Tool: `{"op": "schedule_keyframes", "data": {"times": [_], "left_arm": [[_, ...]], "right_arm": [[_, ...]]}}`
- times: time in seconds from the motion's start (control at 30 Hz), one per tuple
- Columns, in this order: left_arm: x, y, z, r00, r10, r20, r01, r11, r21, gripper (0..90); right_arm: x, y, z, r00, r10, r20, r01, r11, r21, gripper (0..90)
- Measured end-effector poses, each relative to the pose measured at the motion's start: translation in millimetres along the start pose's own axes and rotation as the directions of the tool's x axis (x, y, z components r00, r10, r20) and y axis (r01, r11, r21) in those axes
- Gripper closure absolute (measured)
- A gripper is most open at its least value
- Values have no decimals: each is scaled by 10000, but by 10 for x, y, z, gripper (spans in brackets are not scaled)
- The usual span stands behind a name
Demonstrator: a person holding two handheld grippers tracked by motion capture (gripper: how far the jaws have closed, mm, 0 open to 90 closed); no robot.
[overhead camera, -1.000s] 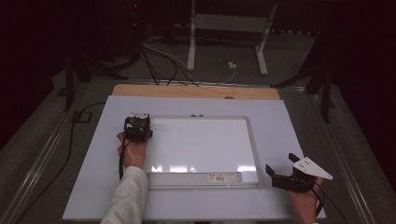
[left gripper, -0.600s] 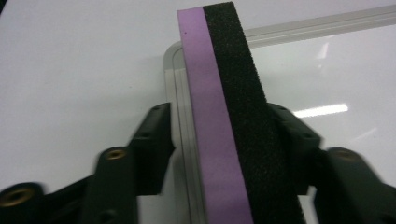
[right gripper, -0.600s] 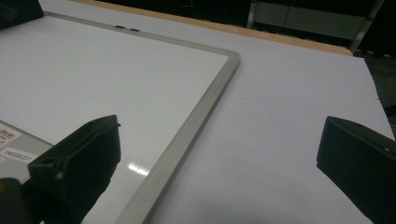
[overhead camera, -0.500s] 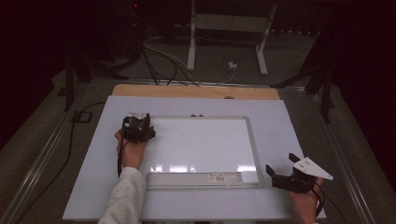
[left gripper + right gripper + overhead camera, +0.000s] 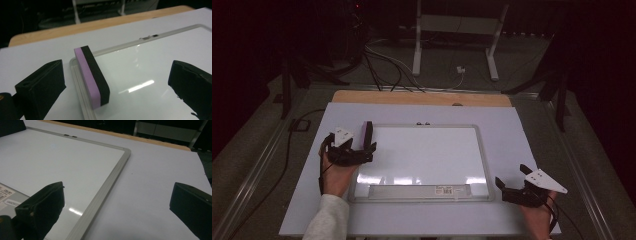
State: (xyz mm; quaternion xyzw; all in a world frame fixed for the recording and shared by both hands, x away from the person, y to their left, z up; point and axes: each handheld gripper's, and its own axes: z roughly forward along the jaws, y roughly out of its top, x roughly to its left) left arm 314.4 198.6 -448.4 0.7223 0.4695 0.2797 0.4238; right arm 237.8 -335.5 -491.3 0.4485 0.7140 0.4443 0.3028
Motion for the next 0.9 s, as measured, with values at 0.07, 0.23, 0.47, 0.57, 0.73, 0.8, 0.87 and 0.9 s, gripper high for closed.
{"op": "schedule_keyframes", "data": {"times": [0.07, 0.23, 0.47, 0.57, 0.73, 0.8, 0.87, 0.9], "left_arm": [[1, -70, -122, 9998, 165, 117, -162, 9995, -268, 6], [27, -292, -341, 9995, 153, 260, -132, 9968, -790, 6], [114, -477, -544, 10000, -38, 51, 45, 9889, -1486, 6], [145, -536, -605, 9999, -108, 37, 112, 9857, -1680, 6], [178, -594, -685, 9999, -139, -3, 135, 9792, -2022, 6], [191, -606, -705, 9998, -184, 2, 180, 9777, -2093, 6], [194, -608, -719, 9997, -223, -39, 209, 9762, -2159, 6], [195, -608, -723, 9997, -217, -58, 199, 9759, -2173, 6]], "right_arm": [[2, 1, -5, 10000, 80, -29, -80, 10000, -27, 1], [14, 4, -11, 9999, 126, -90, -127, 9999, -102, 1], [37, 12, -19, 9998, 108, -146, -111, 9998, -177, 1], [32, 10, -31, 9999, 99, -130, -101, 9997, -212, 1], [24, 20, -64, 9999, 100, -124, -104, 9995, -305, 1], [22, 20, -69, 9999, 118, -118, -122, 9994, -329, 1], [26, 20, -70, 9998, 127, -120, -131, 9994, -321, 1], [29, 21, -68, 9999, 114, -117, -118, 9994, -313, 1]]}}
